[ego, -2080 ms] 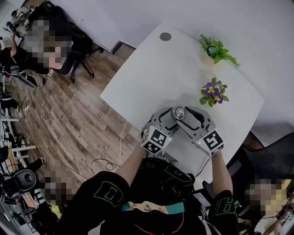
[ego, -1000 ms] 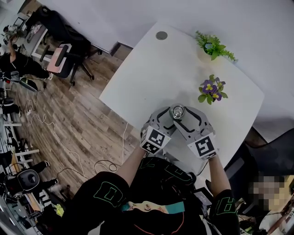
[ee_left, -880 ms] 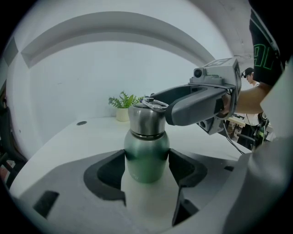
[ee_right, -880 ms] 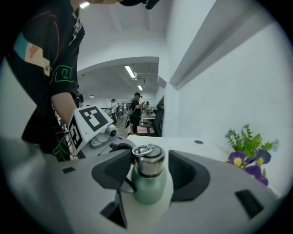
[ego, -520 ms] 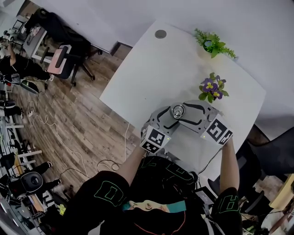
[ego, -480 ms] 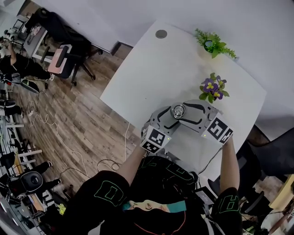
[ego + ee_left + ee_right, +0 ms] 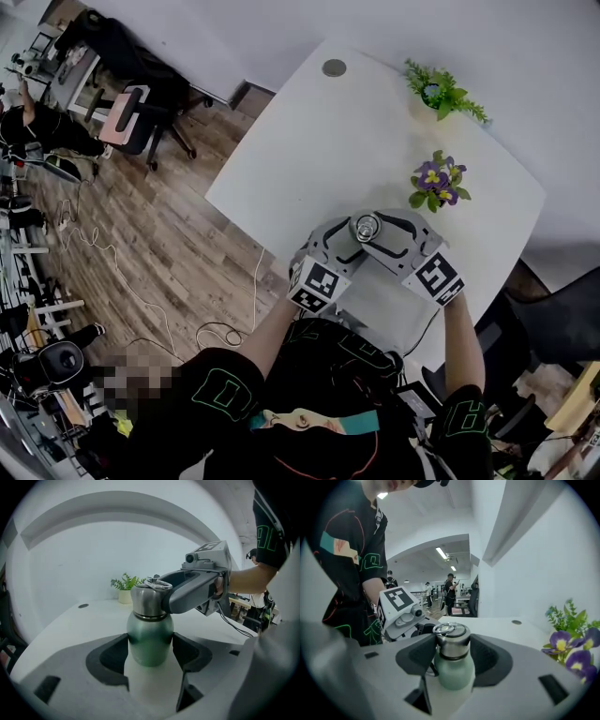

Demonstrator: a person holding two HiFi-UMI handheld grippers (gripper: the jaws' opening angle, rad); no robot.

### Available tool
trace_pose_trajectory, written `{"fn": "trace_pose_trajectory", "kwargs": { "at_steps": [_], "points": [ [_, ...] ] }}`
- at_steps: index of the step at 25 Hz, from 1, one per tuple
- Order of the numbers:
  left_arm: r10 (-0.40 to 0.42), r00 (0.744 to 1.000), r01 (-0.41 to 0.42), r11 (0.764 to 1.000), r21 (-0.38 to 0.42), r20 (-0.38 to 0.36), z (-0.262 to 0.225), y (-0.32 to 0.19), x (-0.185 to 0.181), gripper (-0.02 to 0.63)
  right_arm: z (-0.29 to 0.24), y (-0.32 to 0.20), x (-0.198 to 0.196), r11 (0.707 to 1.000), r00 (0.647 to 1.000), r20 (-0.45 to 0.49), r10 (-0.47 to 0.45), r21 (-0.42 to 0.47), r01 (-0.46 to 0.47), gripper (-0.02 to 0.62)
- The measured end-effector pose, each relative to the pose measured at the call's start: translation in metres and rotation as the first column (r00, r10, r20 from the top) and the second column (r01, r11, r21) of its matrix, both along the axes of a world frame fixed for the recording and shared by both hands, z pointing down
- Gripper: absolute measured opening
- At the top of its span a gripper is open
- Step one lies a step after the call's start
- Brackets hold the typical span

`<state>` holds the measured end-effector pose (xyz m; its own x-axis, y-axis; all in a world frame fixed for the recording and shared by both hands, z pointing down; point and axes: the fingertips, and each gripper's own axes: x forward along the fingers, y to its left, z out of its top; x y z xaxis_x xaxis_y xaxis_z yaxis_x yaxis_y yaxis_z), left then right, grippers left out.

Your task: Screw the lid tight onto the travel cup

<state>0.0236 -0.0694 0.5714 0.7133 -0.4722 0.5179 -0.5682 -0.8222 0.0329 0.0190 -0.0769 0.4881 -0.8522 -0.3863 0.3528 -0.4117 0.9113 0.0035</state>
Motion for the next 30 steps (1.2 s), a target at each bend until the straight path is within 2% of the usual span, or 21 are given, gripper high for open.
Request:
{"fn": "trace_pose_trajectory", "kwargs": {
  "at_steps": [3,8,13,15,17,20,24,28,30],
  "points": [
    [-0.004,1.000,0.004,1.000,0.001,0.000,0.000,-0.001,0.000,0.307,-0.001,-0.001,0.000,0.990,0.991,0.022,0.135,0.028,-0.136,0.232],
    [-0.008,1.000,0.008,1.000,0.002,0.007,0.001,-0.001,-0.001,0.307,-0.001,-0.001,0.001,0.938,0.936,0.070,0.344,0.026,-0.347,0.230],
    [-0.010,1.000,0.010,1.000,0.003,0.015,0.002,0.000,0.001,0.307,0.001,-0.002,0.005,0.885,0.882,0.111,0.458,0.040,-0.464,0.232],
    [-0.011,1.000,0.011,1.000,0.001,0.018,0.003,0.000,0.001,0.307,0.002,-0.002,0.005,0.877,0.875,0.109,0.472,0.044,-0.479,0.233],
    [-0.010,1.000,0.010,1.000,0.000,0.018,0.003,0.000,0.002,0.307,0.002,-0.003,0.005,0.886,0.883,0.109,0.457,0.026,-0.462,0.237],
    [-0.013,1.000,0.013,1.000,-0.002,0.020,0.004,0.000,0.001,0.305,0.000,-0.002,0.004,0.916,0.910,0.111,0.400,-0.009,-0.402,0.259],
    [-0.013,1.000,0.013,1.000,-0.005,0.019,0.004,0.000,0.001,0.305,-0.009,-0.002,0.008,0.953,0.947,0.108,0.302,0.007,-0.304,0.275],
    [-0.011,1.000,0.011,1.000,-0.008,0.019,0.004,-0.001,0.000,0.305,-0.015,-0.005,0.005,0.990,0.992,0.049,0.120,0.064,-0.123,0.290],
    [-0.009,1.000,0.009,1.000,-0.012,0.018,0.004,-0.001,0.000,0.304,-0.016,-0.003,0.003,0.998,0.999,0.039,0.031,0.049,-0.033,0.289]
  ]
}}
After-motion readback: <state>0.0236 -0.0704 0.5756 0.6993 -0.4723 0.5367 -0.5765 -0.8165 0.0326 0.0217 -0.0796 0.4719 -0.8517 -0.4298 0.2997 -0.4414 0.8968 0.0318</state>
